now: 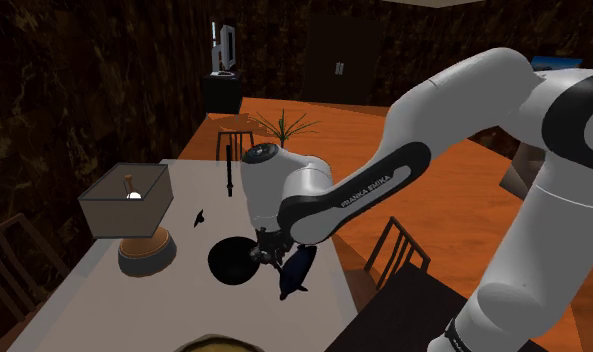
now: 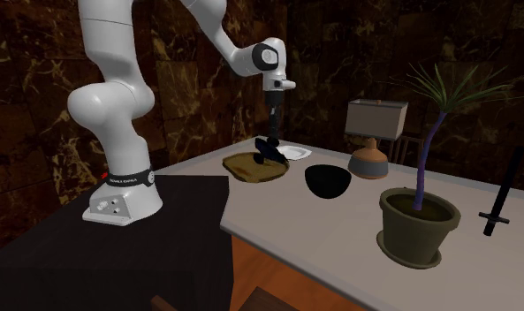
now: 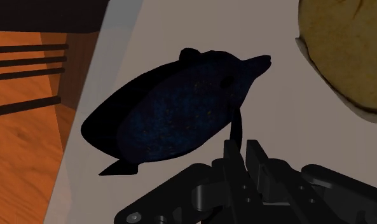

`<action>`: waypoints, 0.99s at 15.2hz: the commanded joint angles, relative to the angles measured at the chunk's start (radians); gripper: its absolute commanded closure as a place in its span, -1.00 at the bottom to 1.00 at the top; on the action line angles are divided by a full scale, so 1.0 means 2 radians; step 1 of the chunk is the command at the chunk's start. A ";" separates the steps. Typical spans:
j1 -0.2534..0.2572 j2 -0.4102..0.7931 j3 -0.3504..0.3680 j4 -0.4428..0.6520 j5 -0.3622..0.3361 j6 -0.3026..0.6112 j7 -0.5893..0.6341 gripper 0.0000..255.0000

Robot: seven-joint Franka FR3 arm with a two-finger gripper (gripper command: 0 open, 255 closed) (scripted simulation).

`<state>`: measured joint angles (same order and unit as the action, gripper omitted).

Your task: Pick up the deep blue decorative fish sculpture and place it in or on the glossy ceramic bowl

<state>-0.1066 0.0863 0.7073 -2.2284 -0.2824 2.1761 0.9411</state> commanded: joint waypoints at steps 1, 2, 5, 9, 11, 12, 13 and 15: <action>0.003 0.037 -0.005 0.041 -0.026 -0.016 0.010 1.00; 0.007 0.057 -0.008 0.065 -0.038 -0.026 0.014 1.00; 0.023 0.115 -0.020 0.142 -0.070 -0.060 0.020 1.00; 0.053 0.191 -0.039 0.255 -0.102 -0.108 0.016 1.00; 0.072 0.231 -0.049 0.319 -0.114 -0.135 0.010 1.00; 0.082 0.251 -0.054 0.353 -0.120 -0.149 0.005 1.00; 0.093 0.272 -0.059 0.389 -0.125 -0.164 0.000 1.00; 0.117 0.317 -0.070 0.469 -0.135 -0.196 -0.013 1.00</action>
<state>0.1018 0.6739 0.5777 -1.3766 -0.5435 1.8216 0.9287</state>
